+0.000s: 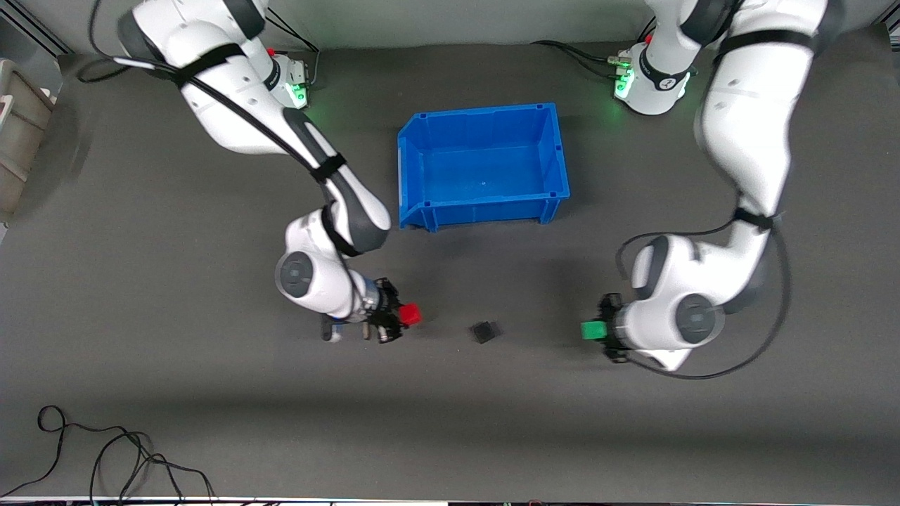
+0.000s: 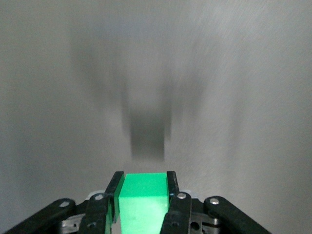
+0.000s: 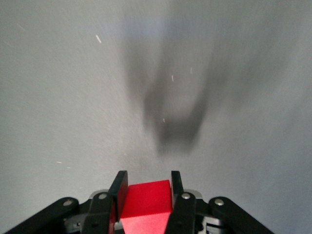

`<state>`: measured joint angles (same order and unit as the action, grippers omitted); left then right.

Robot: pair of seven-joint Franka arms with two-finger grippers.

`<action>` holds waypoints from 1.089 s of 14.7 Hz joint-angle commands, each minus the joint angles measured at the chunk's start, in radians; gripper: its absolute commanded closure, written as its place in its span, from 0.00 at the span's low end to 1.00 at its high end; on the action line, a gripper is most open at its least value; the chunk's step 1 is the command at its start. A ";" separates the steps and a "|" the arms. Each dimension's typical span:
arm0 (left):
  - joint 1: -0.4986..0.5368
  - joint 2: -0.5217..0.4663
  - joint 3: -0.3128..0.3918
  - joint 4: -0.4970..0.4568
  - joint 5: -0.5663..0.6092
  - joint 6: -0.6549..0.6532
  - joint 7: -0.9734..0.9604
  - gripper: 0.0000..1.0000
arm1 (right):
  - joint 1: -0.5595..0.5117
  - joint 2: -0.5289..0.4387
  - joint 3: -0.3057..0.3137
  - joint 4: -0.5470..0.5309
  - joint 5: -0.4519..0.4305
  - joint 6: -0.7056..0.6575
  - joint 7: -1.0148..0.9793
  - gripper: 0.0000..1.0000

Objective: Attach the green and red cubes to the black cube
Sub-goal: 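Carry the red cube with the right gripper while the left gripper carries the green cube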

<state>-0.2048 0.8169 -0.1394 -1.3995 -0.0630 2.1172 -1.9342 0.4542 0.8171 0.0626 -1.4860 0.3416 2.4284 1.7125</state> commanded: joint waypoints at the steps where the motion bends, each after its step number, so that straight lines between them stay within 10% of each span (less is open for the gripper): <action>1: -0.065 0.074 0.012 0.086 -0.011 0.036 -0.148 1.00 | 0.035 0.080 -0.017 0.108 -0.080 -0.006 0.116 1.00; 16: -0.220 0.116 0.015 0.129 0.006 0.096 -0.485 1.00 | 0.038 0.122 -0.049 0.202 -0.182 -0.114 0.332 1.00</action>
<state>-0.4035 0.9230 -0.1394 -1.2947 -0.0633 2.2201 -2.3747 0.4810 0.9069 0.0184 -1.3389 0.1840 2.3412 2.0025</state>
